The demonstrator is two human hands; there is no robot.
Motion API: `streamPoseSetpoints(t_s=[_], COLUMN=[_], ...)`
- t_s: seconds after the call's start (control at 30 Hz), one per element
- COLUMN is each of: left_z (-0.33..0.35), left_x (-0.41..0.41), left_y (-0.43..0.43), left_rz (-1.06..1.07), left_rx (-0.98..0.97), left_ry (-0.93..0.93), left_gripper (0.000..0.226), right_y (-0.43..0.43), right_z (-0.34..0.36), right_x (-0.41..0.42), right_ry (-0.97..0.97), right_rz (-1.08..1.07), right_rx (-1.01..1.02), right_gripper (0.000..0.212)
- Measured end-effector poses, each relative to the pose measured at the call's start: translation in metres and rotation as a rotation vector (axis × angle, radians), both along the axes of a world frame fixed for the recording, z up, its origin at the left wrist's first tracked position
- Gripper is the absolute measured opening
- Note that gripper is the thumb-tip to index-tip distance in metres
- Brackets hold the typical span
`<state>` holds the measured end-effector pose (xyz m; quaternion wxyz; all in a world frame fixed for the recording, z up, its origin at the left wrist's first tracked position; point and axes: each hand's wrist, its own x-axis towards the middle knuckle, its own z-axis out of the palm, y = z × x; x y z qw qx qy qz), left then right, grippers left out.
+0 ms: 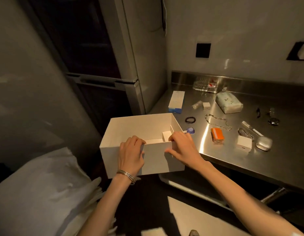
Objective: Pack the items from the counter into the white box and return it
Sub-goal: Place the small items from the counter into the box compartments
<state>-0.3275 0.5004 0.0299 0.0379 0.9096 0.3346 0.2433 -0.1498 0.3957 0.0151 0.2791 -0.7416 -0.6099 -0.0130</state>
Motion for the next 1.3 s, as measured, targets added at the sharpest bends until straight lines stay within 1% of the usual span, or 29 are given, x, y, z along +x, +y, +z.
streamPoseSetpoints(t_s=[0.2, 0.43, 0.57, 0.7, 0.9, 1.0, 1.13, 1.2, 1.3], left_z=[-0.013, -0.033, -0.05, -0.058, -0.06, -0.059, -0.057, -0.058, -0.064], left_x=[0.038, 0.105, 0.13, 0.147, 0.178, 0.19, 0.205, 0.21, 0.214], left_y=[0.028, 0.049, 0.057, 0.069, 0.075, 0.074, 0.073, 0.073, 0.073], left_rz=[0.044, 0.019, 0.014, 0.017, -0.03, -0.061, -0.076, -0.088, -0.116], left_rx=[-0.071, -0.113, -0.135, -0.125, -0.044, -0.048, -0.002, 0.008, 0.026], left_ry=[0.03, 0.021, 0.024, 0.012, 0.116, 0.146, 0.168, 0.163, 0.158], left_gripper=[0.026, 0.022, 0.024, 0.03, 0.036, 0.037, 0.042, 0.041, 0.039], right_y=[0.043, 0.067, 0.077, 0.089, 0.093, 0.087, 0.06, 0.038, 0.0], right_z=[-0.007, -0.024, -0.04, -0.048, -0.05, -0.047, -0.048, -0.049, -0.054], right_x=[0.042, 0.11, 0.135, 0.155, 0.184, 0.192, 0.198, 0.2, 0.201], right_ry=[-0.084, -0.079, -0.086, -0.155, -0.165, -0.103, 0.066, 0.12, 0.162], right_rz=[-0.001, -0.044, -0.038, -0.025, -0.05, -0.114, -0.314, -0.389, -0.489], right_rx=[-0.05, -0.114, -0.128, -0.105, -0.086, -0.063, -0.005, 0.004, -0.097], right_gripper=[0.034, 0.031, 0.03, 0.031, 0.031, 0.03, 0.045, 0.049, 0.051])
